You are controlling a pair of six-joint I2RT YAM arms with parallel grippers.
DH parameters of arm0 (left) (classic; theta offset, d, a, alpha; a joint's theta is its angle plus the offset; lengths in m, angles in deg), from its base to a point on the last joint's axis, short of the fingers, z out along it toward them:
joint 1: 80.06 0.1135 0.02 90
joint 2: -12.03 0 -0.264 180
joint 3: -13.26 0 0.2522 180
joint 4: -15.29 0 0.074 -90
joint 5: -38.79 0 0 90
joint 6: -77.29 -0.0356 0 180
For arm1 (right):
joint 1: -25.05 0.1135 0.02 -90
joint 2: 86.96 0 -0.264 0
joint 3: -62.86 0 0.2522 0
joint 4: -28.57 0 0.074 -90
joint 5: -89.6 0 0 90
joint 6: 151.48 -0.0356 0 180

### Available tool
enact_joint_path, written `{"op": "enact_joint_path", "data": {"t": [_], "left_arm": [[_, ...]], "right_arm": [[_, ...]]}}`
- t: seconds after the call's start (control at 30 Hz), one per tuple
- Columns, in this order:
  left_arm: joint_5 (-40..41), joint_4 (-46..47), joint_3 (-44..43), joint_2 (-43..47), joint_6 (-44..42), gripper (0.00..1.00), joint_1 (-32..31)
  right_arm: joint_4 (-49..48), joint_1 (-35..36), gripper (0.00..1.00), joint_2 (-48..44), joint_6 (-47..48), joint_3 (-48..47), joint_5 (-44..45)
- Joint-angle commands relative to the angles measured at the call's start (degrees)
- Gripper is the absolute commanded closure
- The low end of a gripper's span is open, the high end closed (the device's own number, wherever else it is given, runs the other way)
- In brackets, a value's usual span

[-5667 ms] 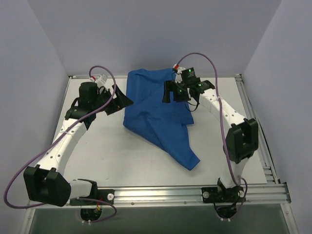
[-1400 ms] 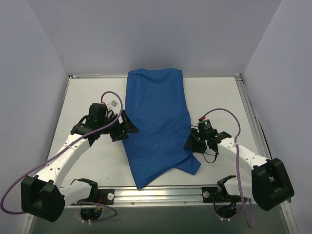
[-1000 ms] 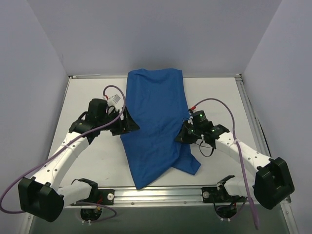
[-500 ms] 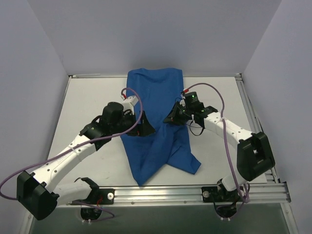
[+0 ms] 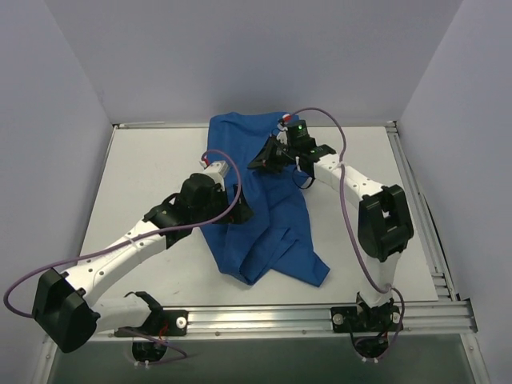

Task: Open and lay out the surgical kit
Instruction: Open the surgical kit at the center of the board.

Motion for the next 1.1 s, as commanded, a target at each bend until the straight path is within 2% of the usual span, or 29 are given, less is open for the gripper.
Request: {"op": "enact_joint_path", "data": {"t": [0.0, 0.03, 0.07, 0.1, 0.17, 0.2, 0.33, 0.4, 0.57, 0.67, 0.8, 0.97, 1.0, 1.07], "left_arm": [[6.6, -1.49, -0.58, -0.13, 1.56, 0.04, -0.33], [6.97, -2.02, -0.67, -0.4, 2.43, 0.04, -0.33], [6.98, -1.93, -0.67, -0.66, 2.52, 0.04, -0.33], [6.89, -1.93, -0.76, -0.92, 2.61, 0.04, -0.25], [7.24, -2.54, -1.11, -1.54, 2.79, 0.05, -0.25], [7.41, -2.64, -1.2, -1.63, 3.05, 0.05, -0.25], [8.38, -2.2, -0.76, -1.37, 3.84, 0.07, -0.25], [7.59, -1.23, -0.76, -1.8, 3.75, 0.07, -0.25], [5.22, -2.1, -2.33, -5.83, 3.49, 0.04, -0.33], [5.13, -3.6, -4.18, -9.36, 2.97, 0.0, -0.68], [4.6, -3.87, -5.42, -12.87, 2.17, 0.03, -1.12], [2.86, -2.03, -6.65, -16.74, 2.08, 0.0, -1.3], [2.32, -1.59, -6.73, -17.27, 2.08, 0.02, -1.3], [1.27, -0.18, -6.82, -19.02, 2.0, 0.16, -1.04]], "right_arm": [[-1.31, -0.18, 0.91, 4.3, 2.29, -7.2, -4.24], [0.08, -0.18, 0.83, 6.05, 3.52, -8.44, -4.68], [1.75, -0.18, 0.64, 6.59, 5.1, -9.76, -4.6], [4.11, -0.18, 0.54, 6.95, 8.34, -10.81, -3.64], [8.95, -0.62, 0.43, 5.81, 11.43, -11.44, 1.08], [11.67, -0.88, 0.4, 4.24, 13.79, -11.18, 2.77], [10.03, -4.92, 0.38, -3.3, 13.99, -2.32, 2.61], [11.07, -6.68, 0.38, -7.18, 14.95, 4.27, 5.22], [13.98, -6.86, 0.4, -20.63, 17.16, 19.19, 8.85], [16.52, -6.95, 0.41, -27.58, 17.51, 24.22, 11.56], [18.37, -6.6, 0.43, -35.83, 17.77, 28.45, 10.96], [19.08, -4.84, 0.45, -39.54, 16.63, 31.97, 8.93], [18.56, -4.49, 0.46, -40.85, 16.28, 32.59, 9.02], [17.24, -3.0, 0.47, -41.48, 15.14, 34.7, 8.76]]}}
